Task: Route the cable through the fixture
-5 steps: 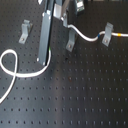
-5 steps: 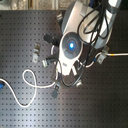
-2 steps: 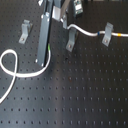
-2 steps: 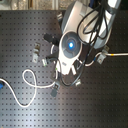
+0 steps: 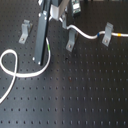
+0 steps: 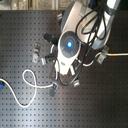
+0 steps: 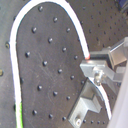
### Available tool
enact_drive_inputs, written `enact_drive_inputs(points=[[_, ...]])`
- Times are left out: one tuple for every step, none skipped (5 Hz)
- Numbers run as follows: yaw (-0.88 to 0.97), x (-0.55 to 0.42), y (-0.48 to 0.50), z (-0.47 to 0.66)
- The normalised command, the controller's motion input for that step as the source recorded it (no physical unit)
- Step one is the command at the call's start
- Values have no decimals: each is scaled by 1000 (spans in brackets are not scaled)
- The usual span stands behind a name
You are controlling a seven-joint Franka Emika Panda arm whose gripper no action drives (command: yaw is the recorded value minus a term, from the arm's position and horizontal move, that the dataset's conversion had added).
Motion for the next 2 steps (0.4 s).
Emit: enact_drive_inputs(points=[[334,-166,97,302],[34,-4,2,0]])
